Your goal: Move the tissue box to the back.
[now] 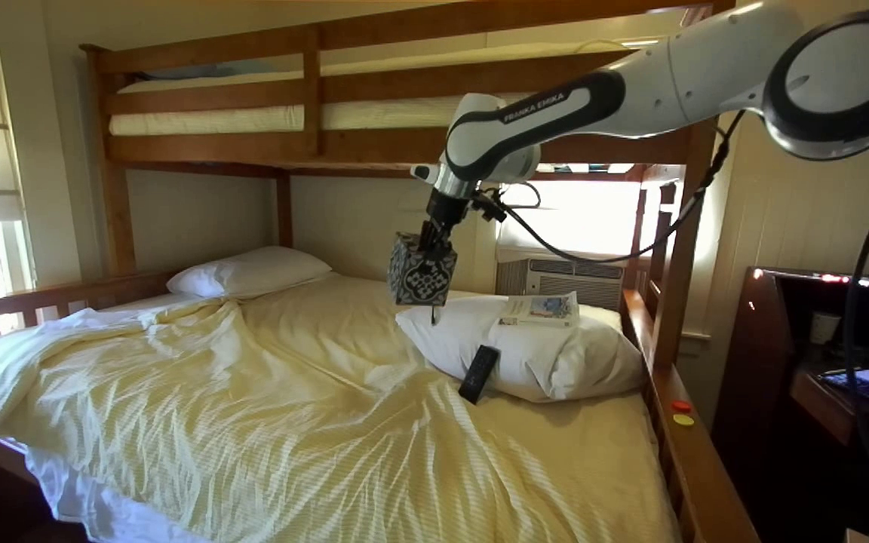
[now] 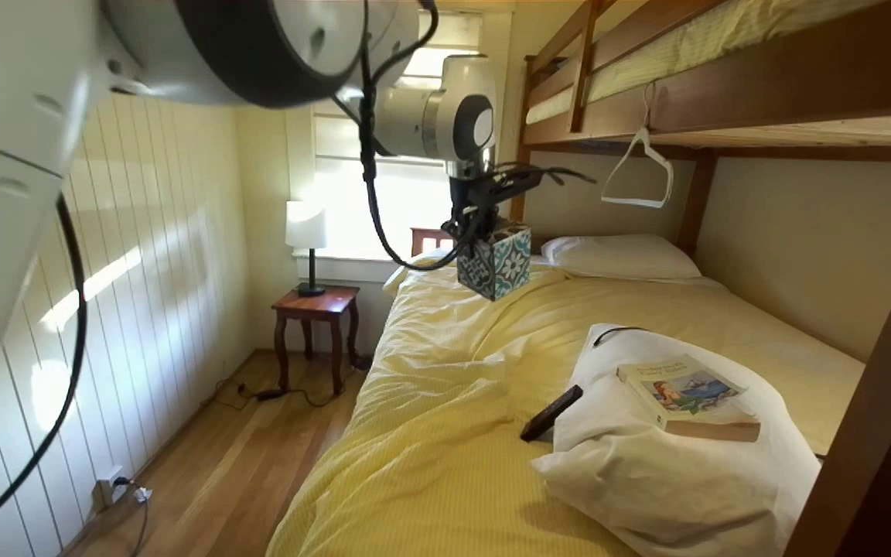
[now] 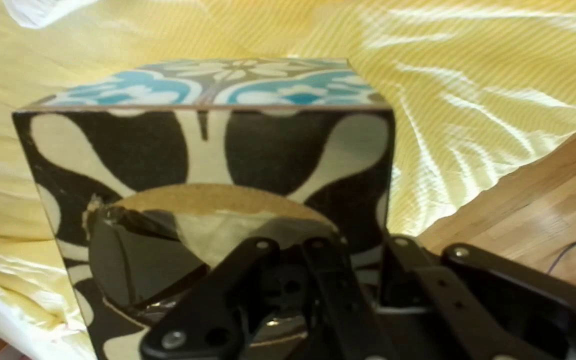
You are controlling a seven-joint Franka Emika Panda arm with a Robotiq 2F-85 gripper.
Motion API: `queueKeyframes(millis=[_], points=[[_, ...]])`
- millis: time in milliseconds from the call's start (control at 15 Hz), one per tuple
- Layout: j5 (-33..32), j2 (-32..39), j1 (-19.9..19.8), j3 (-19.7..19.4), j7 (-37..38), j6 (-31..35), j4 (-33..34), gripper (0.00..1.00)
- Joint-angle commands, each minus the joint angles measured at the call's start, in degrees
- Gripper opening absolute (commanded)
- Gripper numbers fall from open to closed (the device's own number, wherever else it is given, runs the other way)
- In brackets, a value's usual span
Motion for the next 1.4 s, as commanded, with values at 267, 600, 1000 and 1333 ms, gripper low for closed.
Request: queueKeyframes(millis=[267,600,1000,1333], points=[[-1.9,22.1,5.4,1.1,-0.3,-17.8,23.6,0.01],[-3.3,32.2,7.2,-1.0,2.5,-32.6,35.2,0.01],[-7.7,39.3,7.4,-5.2,6.7,-38.2,43.9,0.01],[-7.4,41.2,7.9,-6.3,8.4,-32.1,48.7,0.01]])
